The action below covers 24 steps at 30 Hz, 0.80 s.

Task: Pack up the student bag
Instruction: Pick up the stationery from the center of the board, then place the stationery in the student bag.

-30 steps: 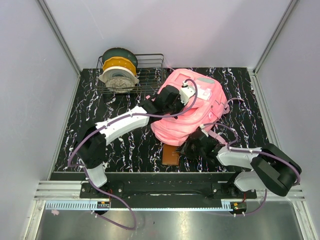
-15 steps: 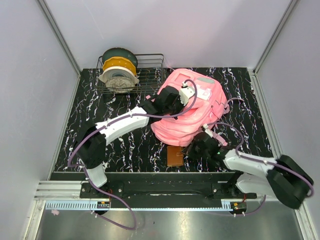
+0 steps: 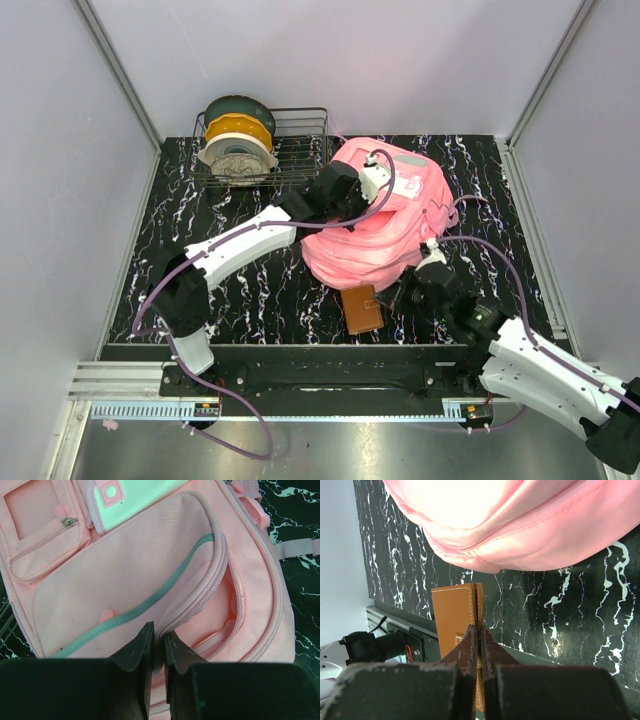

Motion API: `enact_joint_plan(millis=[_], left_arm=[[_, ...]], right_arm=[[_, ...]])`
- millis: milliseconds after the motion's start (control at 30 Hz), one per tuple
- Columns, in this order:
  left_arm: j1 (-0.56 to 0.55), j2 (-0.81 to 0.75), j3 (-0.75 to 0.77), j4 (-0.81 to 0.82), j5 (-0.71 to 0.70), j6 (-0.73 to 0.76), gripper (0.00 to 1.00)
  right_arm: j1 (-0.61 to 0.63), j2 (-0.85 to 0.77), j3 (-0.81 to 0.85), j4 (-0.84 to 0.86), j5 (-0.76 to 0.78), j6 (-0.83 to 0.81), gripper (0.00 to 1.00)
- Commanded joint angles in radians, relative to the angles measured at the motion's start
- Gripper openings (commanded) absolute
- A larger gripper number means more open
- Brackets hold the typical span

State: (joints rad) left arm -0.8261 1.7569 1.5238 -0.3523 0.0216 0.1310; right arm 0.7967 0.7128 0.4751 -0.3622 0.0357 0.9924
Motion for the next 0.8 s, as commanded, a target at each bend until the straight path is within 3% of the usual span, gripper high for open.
enact_joint_plan(millis=[0, 233, 400, 500, 633, 767], left_arm=[[0.008, -0.033, 0.105, -0.016, -0.020, 0.005, 0.00], [0.007, -0.051, 0.174, -0.082, -0.042, 0.030, 0.00], [0.002, -0.059, 0.214, -0.131, -0.028, 0.025, 0.00], [-0.005, -0.069, 0.220, -0.148, -0.028, 0.016, 0.00], [-0.022, -0.091, 0.214, -0.155, -0.028, 0.001, 0.00], [-0.048, -0.099, 0.200, -0.159, -0.028, -0.010, 0.00]], right_arm=[[0.007, -0.001, 0.106, -0.061, 0.058, -0.021, 0.00], [0.006, 0.046, 0.298, -0.095, 0.239, -0.053, 0.00], [-0.014, 0.181, 0.401, -0.092, 0.288, -0.074, 0.00], [-0.062, 0.224, 0.427, -0.067, 0.271, -0.071, 0.00], [-0.184, 0.267, 0.406, 0.026, 0.132, -0.055, 0.00], [-0.221, 0.306, 0.404, 0.085, 0.125, -0.044, 0.00]])
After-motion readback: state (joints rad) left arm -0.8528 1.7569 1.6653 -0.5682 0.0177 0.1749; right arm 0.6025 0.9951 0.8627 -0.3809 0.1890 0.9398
